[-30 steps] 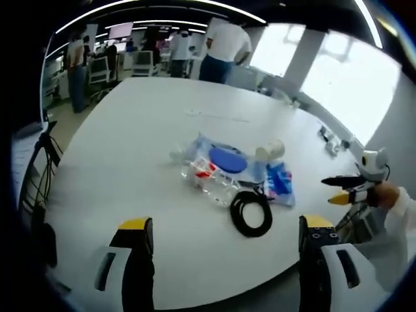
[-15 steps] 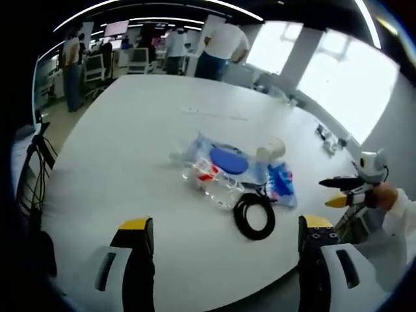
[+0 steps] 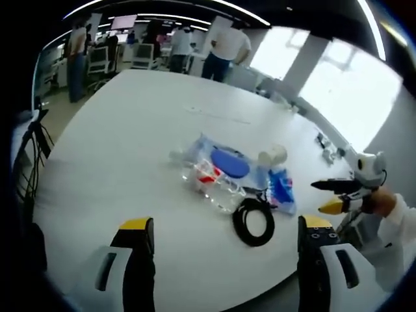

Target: Arrange the tabletop items into an orderly group along one side of the table until the central work area is clear of visible clutter.

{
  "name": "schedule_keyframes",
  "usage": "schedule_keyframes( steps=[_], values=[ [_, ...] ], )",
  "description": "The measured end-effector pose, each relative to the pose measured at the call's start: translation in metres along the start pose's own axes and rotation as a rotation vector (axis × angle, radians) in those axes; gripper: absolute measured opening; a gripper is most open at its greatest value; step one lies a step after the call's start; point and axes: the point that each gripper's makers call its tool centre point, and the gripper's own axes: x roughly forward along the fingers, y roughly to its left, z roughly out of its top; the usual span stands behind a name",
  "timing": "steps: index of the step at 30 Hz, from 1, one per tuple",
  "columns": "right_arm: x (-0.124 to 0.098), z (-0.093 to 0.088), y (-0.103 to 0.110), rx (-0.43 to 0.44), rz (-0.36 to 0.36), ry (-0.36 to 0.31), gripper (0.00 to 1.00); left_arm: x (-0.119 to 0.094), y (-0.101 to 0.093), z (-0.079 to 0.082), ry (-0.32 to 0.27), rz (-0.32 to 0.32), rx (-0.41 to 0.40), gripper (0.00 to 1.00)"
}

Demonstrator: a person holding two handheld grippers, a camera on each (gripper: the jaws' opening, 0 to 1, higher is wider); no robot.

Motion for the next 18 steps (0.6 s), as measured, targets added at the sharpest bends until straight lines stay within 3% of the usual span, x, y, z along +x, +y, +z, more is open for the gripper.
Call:
schedule_keyframes(
  steps=[11, 18],
  values=[
    [0.025, 0.008, 0.016, -0.045, 0.05, 0.036, 0.72, -0.005, -0.002, -0.002, -0.021, 0.002, -0.047, 0.87],
    [0.048, 0.026, 0.041, -0.042, 0.131, 0.036, 0.71, -0.014, -0.004, -0.007, -0.024, 0.021, -0.042, 0.86]
  ],
)
